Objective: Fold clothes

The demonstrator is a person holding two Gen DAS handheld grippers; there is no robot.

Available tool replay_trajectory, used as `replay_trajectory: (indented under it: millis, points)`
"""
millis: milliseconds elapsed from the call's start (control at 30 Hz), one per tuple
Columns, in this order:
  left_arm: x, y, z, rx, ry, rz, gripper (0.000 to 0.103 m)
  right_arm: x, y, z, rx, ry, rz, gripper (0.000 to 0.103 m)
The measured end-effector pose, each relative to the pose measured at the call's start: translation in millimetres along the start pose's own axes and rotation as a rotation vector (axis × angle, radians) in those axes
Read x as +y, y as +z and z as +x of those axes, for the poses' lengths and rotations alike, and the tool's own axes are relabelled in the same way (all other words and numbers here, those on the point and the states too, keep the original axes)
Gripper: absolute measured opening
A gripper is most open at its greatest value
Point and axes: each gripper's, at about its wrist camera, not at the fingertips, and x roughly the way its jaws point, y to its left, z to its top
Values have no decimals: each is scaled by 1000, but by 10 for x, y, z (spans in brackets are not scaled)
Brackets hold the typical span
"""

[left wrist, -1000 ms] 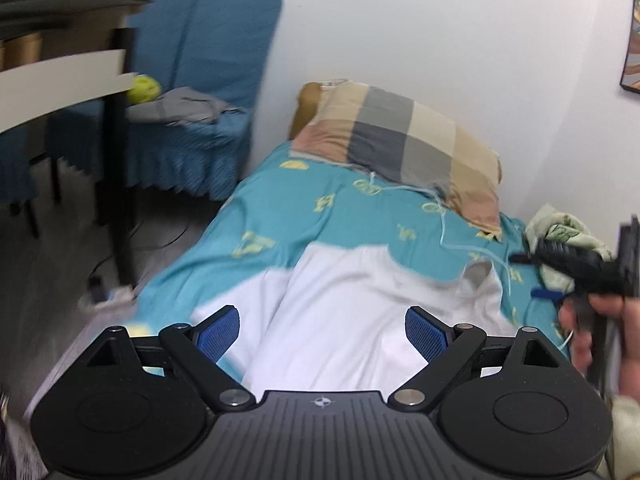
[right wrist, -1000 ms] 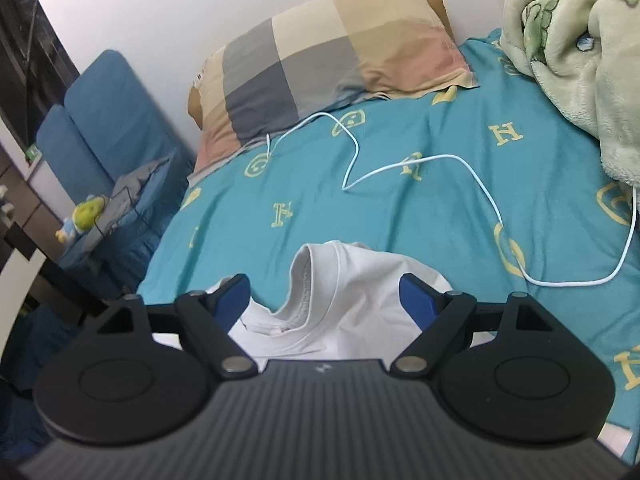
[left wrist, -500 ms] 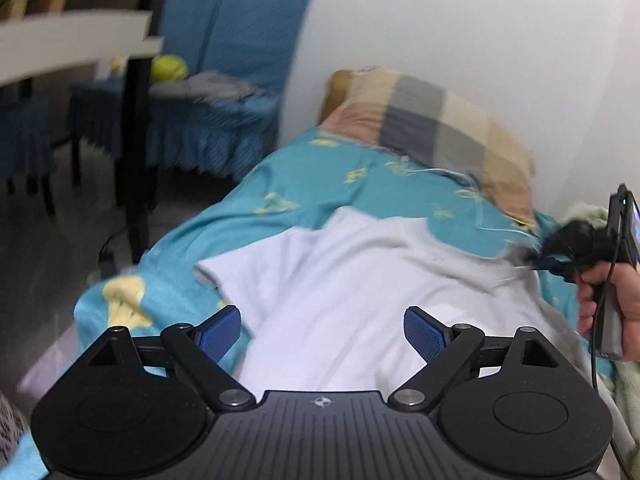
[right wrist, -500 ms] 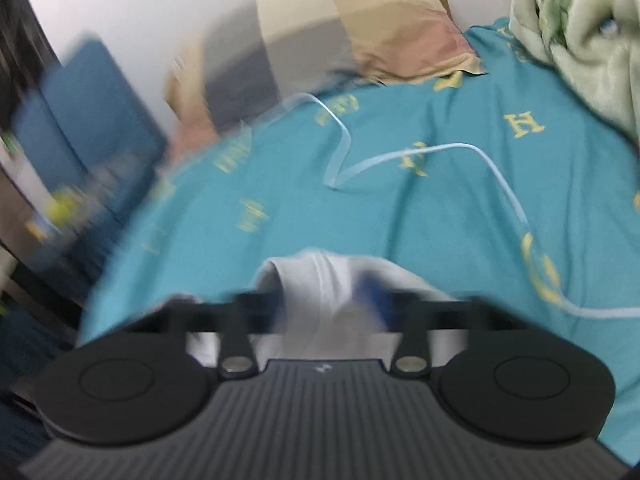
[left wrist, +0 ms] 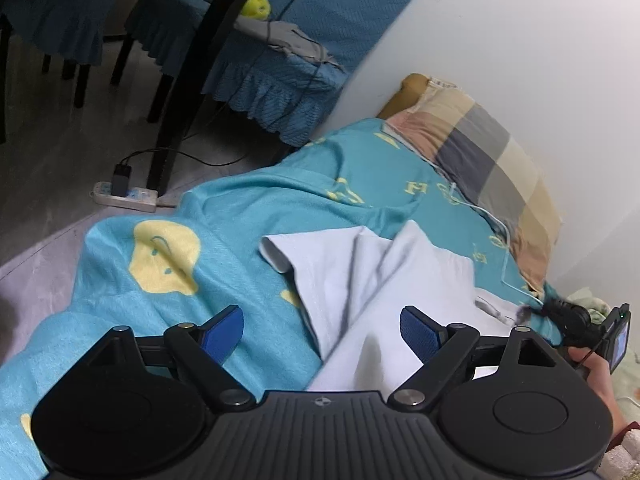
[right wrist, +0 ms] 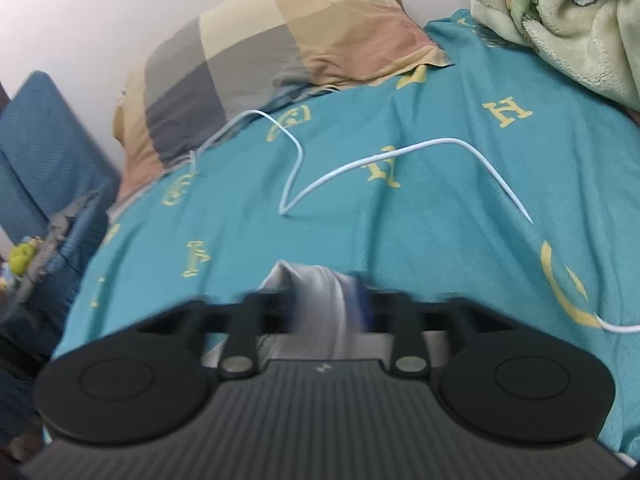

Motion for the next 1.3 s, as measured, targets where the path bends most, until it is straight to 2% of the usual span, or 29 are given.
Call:
replay_trajectory:
  millis: [100, 167, 267, 433, 567, 733, 833, 900, 1033, 1167, 1233, 1300]
  points:
    - [-20, -9, -55, -3, -24, 4, 87, 64, 20, -125, 5, 39, -29, 103]
    - [-28, -8, -74, -7, -32, 3, 87, 101, 20, -253, -8, 35, -43, 103]
    - [-28, 7, -52, -11, -25, 1, 87, 108, -10, -573, -17, 75, -31, 103]
    - [-165, -66, -128, -33, 5, 83, 86, 168, -223, -1420, -26, 128, -111, 103]
    - [-333, -155, -251, -35, 12, 165, 86, 157, -540, -2222, -52, 140, -144, 103]
    - [-505, -244, -549, -45, -4, 252, 86, 111, -915, -3135, -84, 144, -166, 103]
    - [-554, -267, -726, -46, -22, 261, 86, 109, -1125, -3586, -90, 153, -182, 102]
    - [-552, -261, -819, -35, -48, 253, 86, 104, -1267, -3837, -83, 153, -196, 102]
    - [-467, -245, -921, -31, -67, 209, 86, -2, -1534, -4239, -78, 162, -146, 102]
    - [-253, -186, -844, -5, -93, 88, 80, -171, -1736, -4408, -54, 164, -59, 101]
    - [-116, -156, -757, 3, -103, 14, 76, -244, -1768, -4364, -38, 172, -32, 98]
    - [3, -119, -638, 12, -113, -58, 72, -298, -1766, -4280, -29, 167, -25, 86]
